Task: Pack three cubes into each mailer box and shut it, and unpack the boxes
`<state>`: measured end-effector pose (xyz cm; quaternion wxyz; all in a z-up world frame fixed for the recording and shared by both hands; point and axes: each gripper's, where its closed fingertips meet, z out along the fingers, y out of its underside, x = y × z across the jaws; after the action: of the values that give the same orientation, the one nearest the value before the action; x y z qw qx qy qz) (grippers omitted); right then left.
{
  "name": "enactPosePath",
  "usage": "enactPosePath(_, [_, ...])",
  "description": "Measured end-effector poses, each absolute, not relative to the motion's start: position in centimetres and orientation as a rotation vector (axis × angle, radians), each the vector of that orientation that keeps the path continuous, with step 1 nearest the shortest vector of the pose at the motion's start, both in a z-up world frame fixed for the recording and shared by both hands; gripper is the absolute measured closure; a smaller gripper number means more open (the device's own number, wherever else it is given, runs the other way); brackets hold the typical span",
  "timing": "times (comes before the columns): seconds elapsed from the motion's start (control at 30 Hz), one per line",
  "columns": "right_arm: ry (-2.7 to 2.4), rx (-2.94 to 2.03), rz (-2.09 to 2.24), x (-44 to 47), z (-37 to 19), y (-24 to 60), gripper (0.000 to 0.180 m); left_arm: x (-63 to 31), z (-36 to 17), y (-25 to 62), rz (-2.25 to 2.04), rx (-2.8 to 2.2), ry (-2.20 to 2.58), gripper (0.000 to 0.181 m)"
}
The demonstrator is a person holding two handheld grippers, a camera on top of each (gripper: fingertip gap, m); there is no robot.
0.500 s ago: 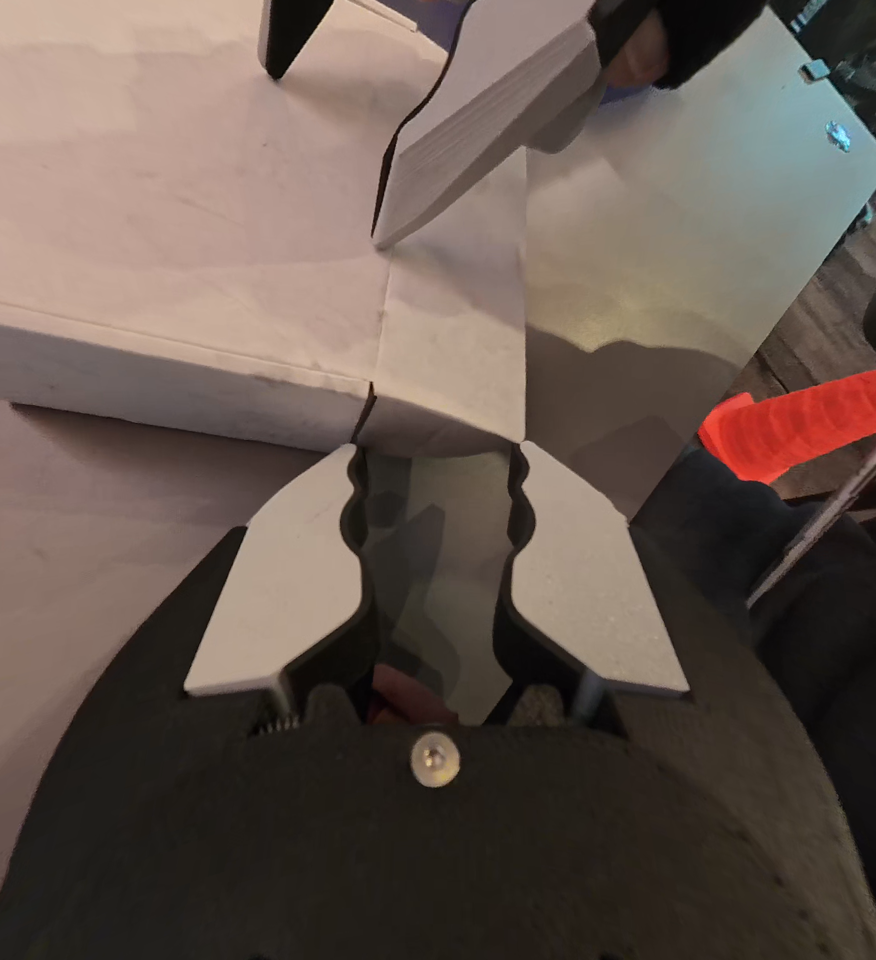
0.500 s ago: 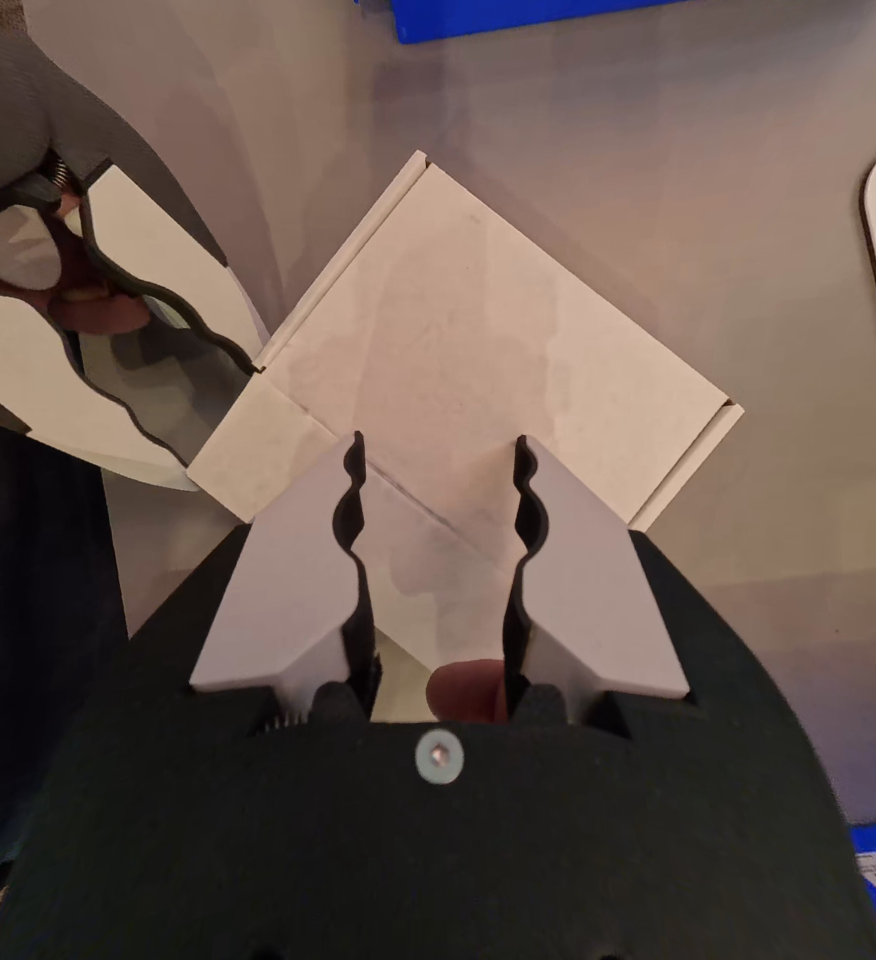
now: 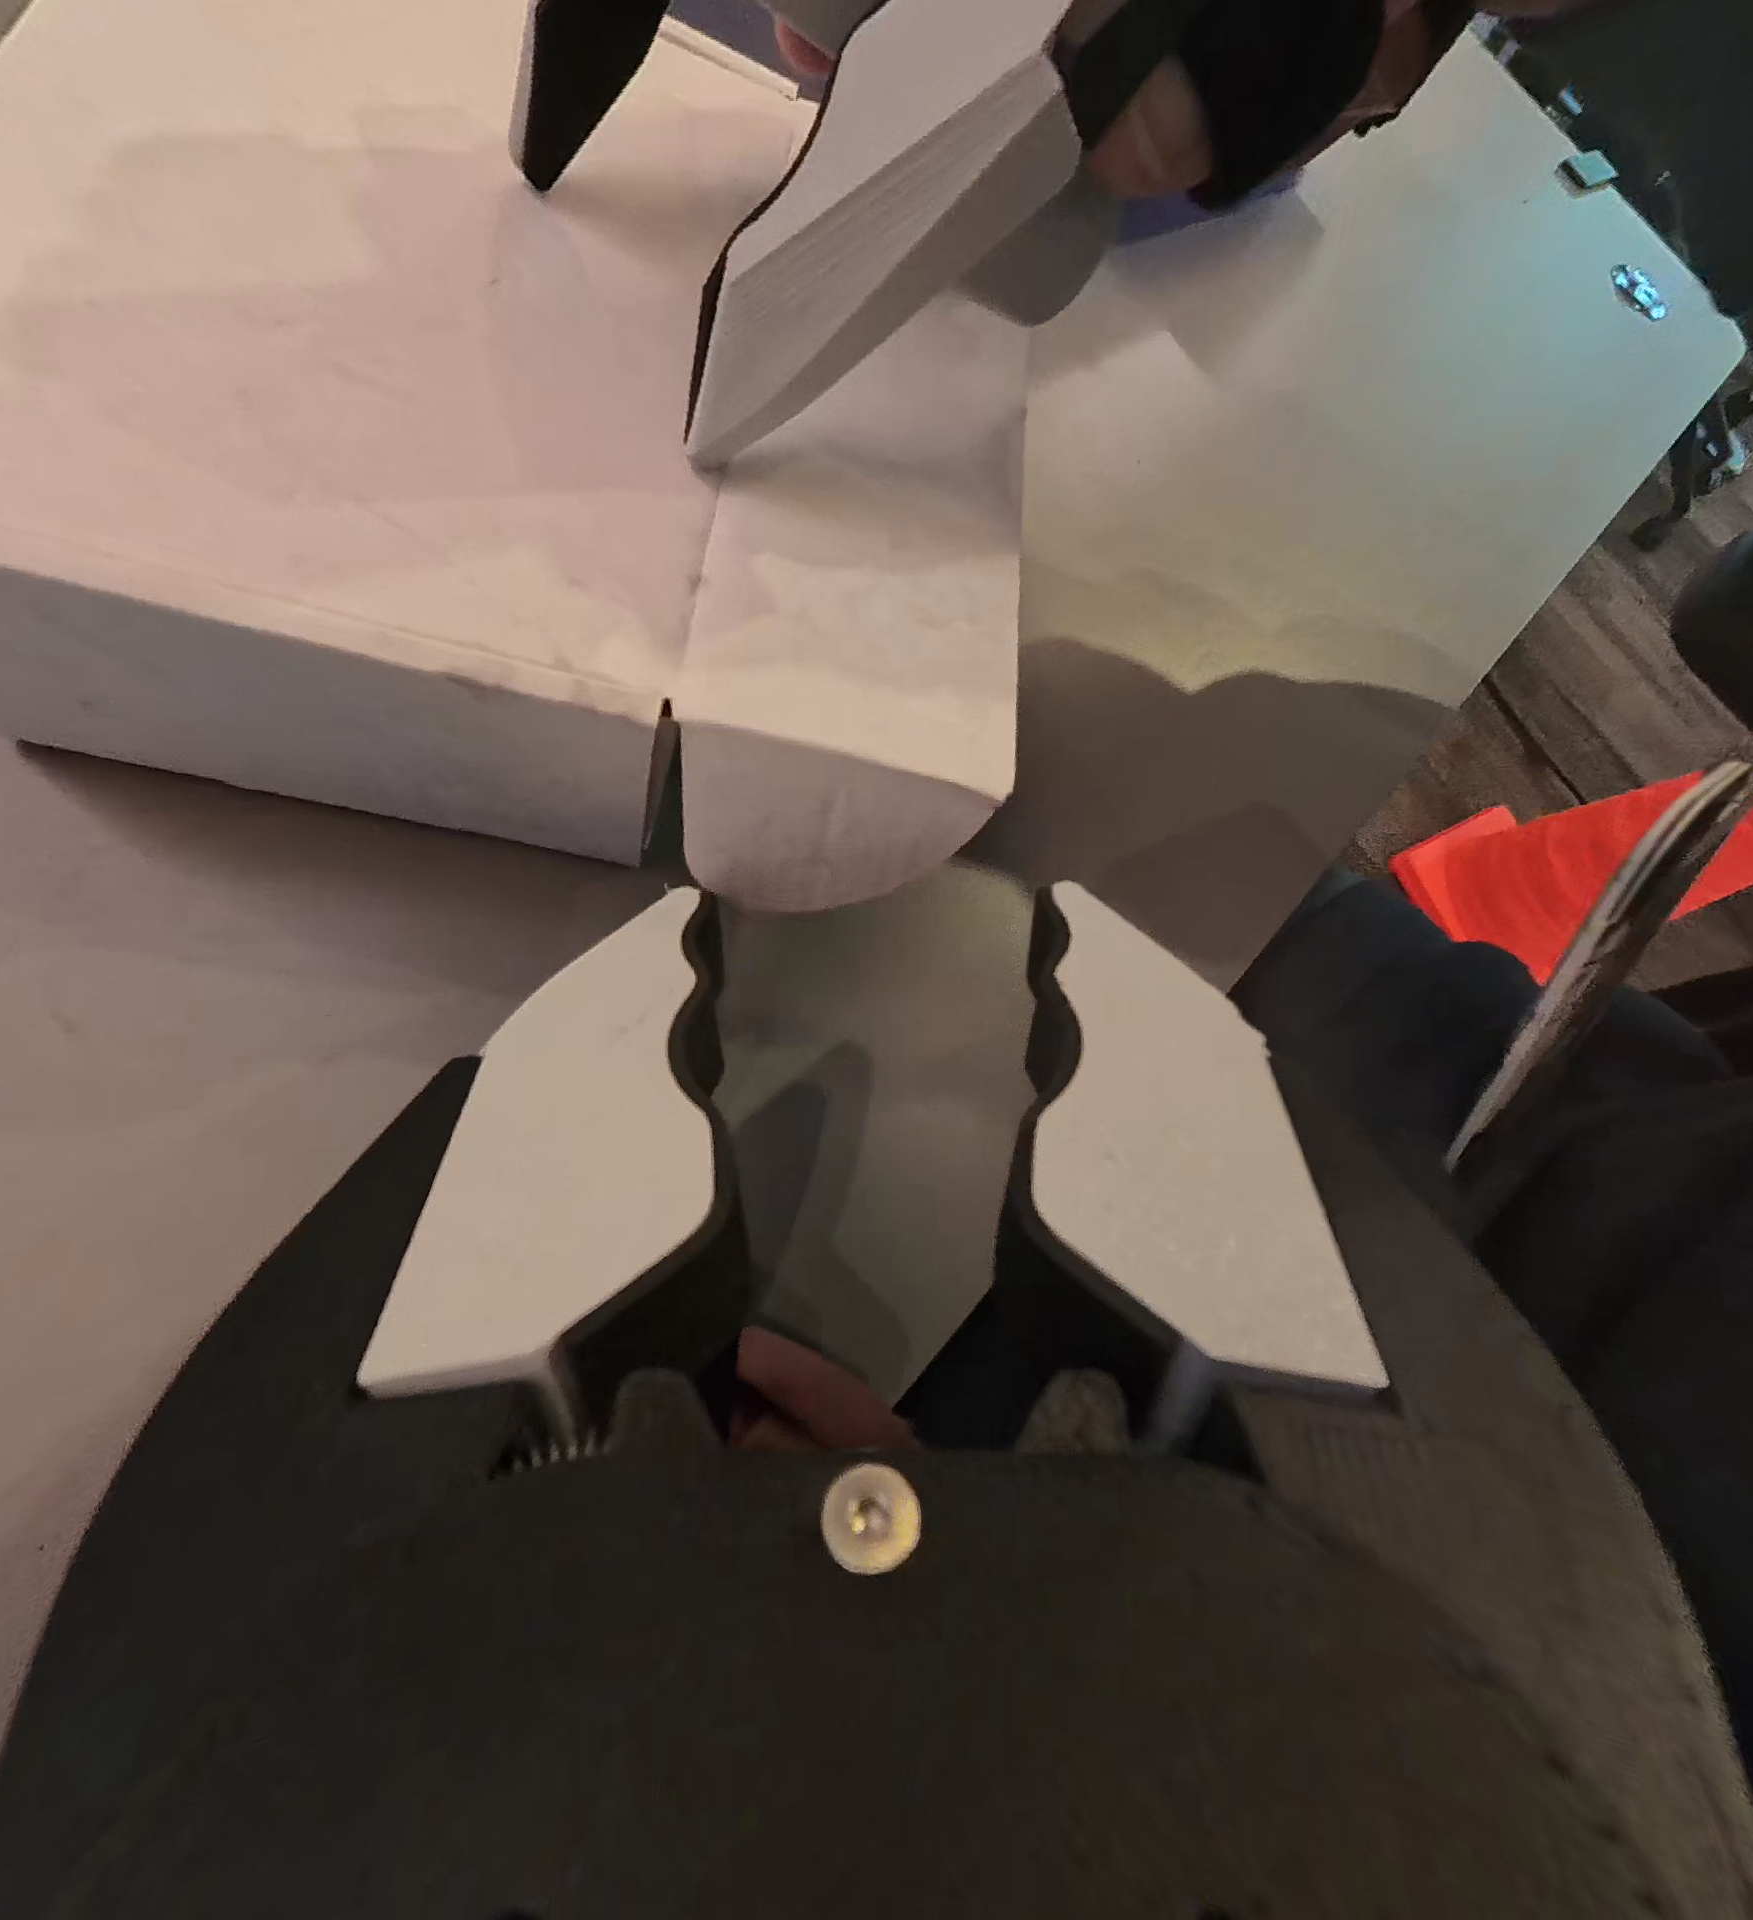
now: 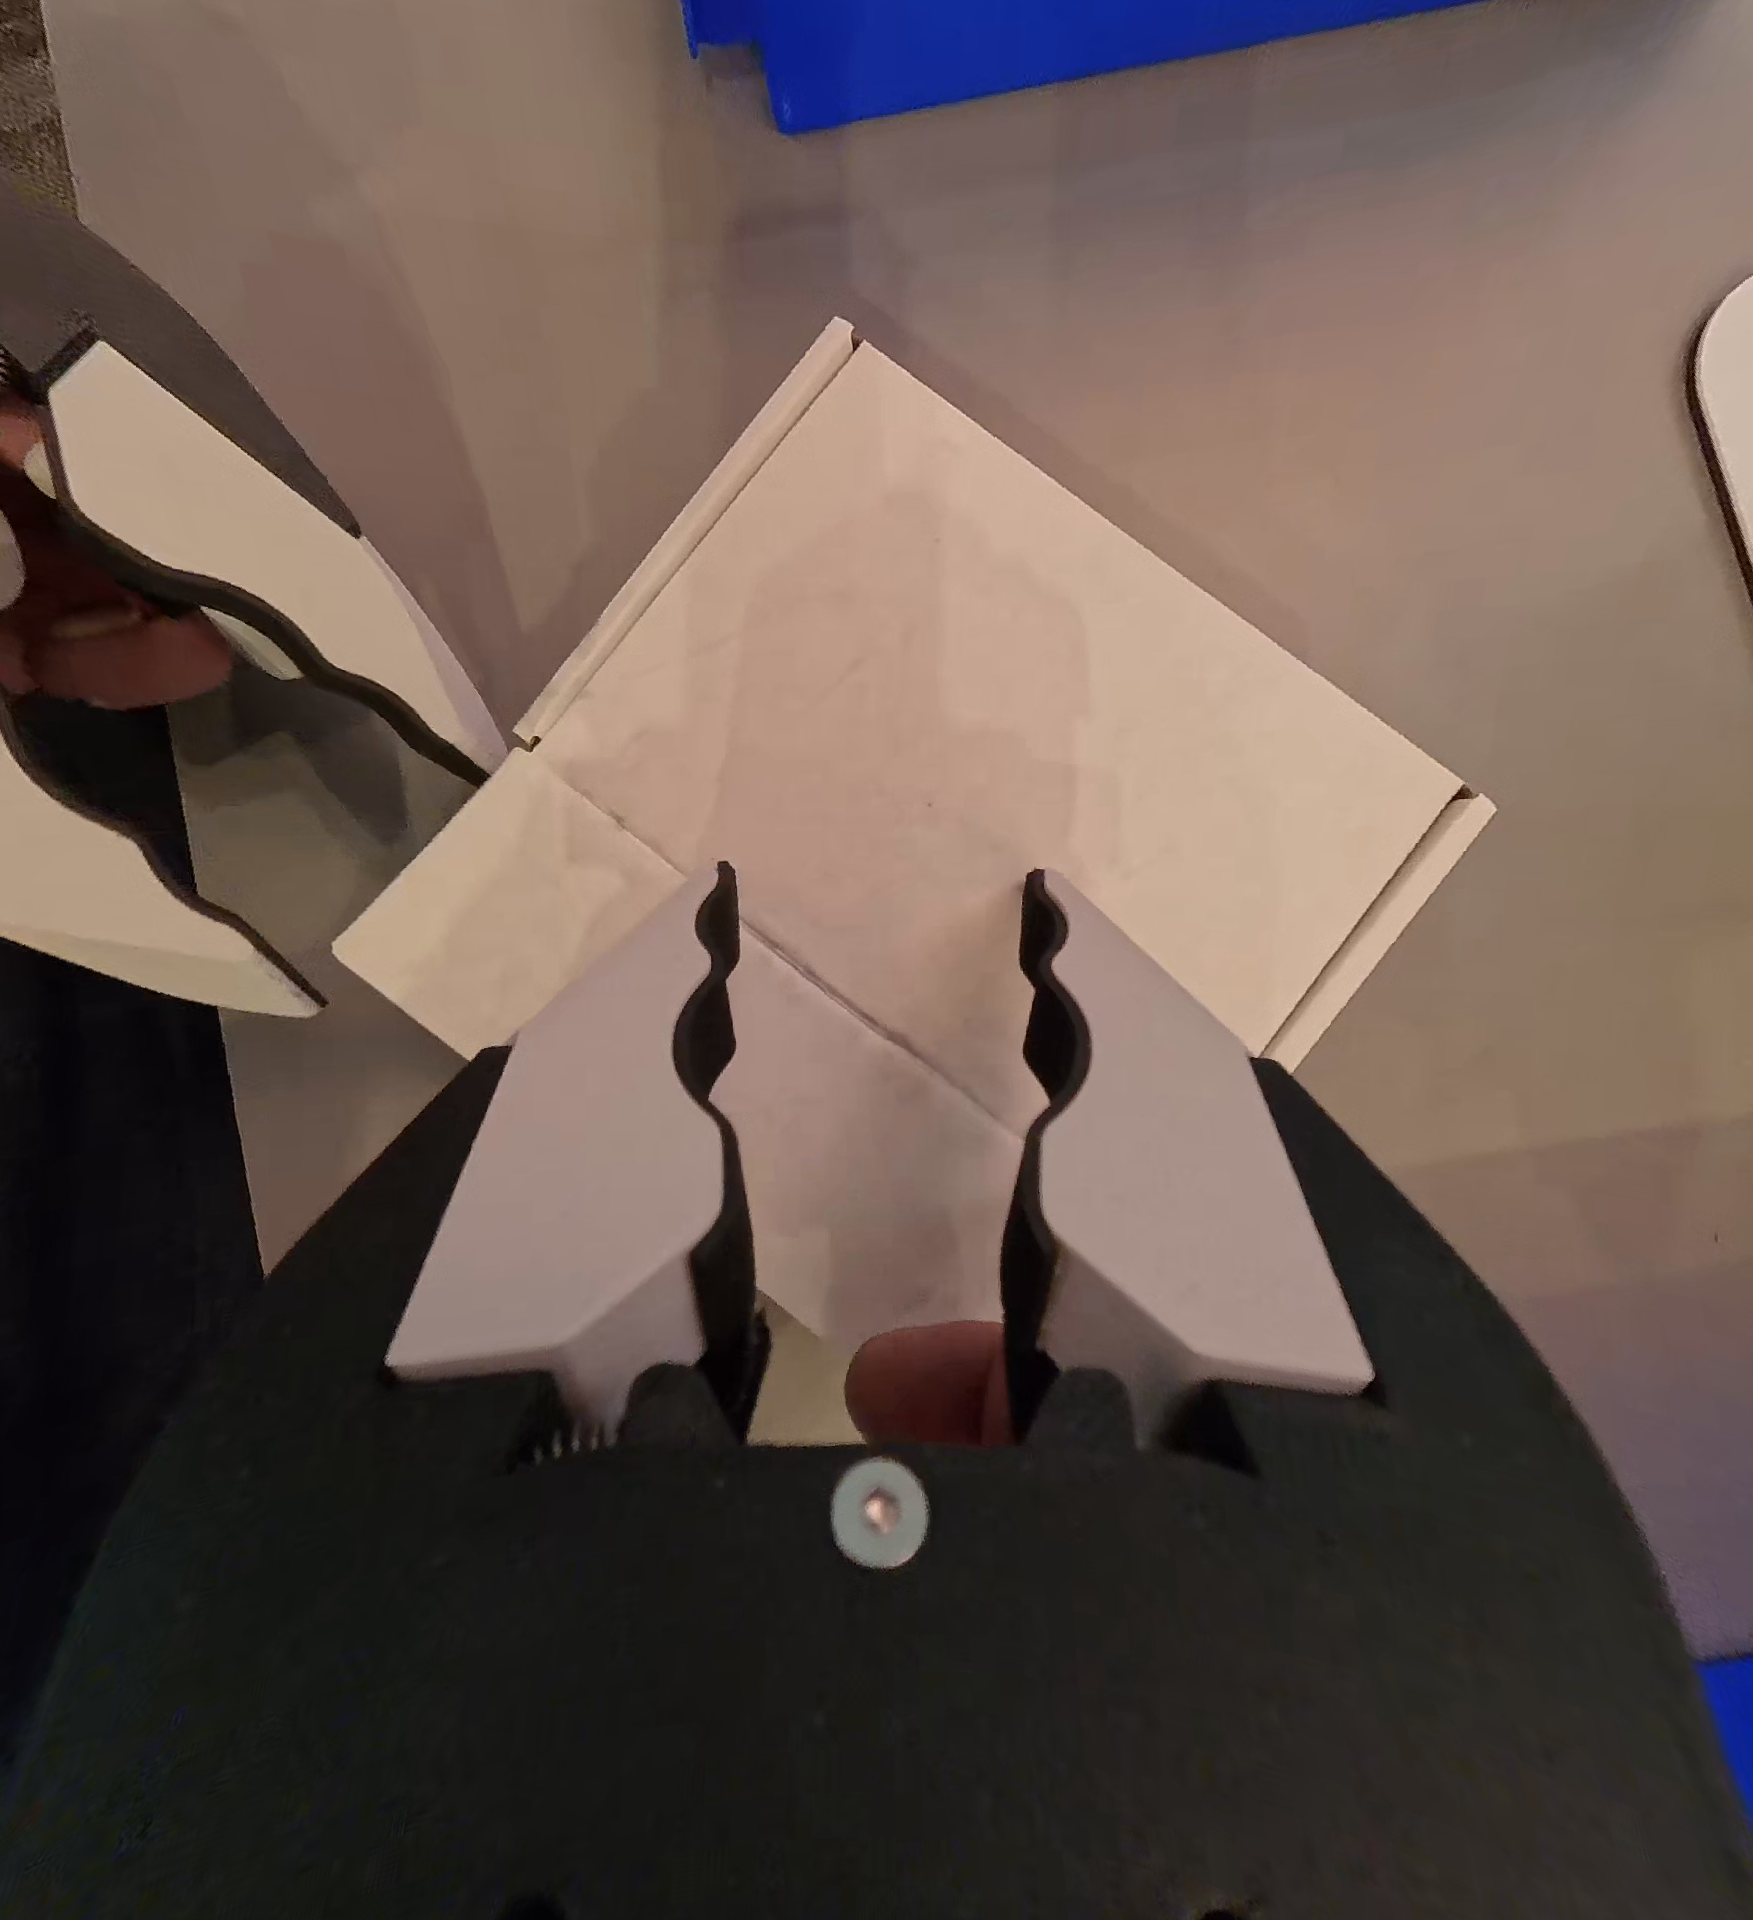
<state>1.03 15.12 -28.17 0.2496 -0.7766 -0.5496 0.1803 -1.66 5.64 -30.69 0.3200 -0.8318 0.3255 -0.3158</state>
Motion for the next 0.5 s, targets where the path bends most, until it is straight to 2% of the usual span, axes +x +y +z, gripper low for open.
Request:
enactPosePath(0.13, [-1.484, -2.113, 0.497, 1.1, -28.1, 15.0, 0.126, -2.3, -30.3, 5.2, -0.834, -2.232, 0.869, 0.115])
enactPosePath(0.3, [-1.490, -2.110, 0.503, 1.0, -28.2, 15.1, 0.126, -2.8, -28.7, 4.9, -0.834, -2.207, 0.864, 0.115])
enactPosePath(0.5, [-1.467, -2.114, 0.498, 1.0, -28.2, 15.0, 0.127, -0.6, -30.1, 6.3, -0.828, -2.241, 0.796, 0.118])
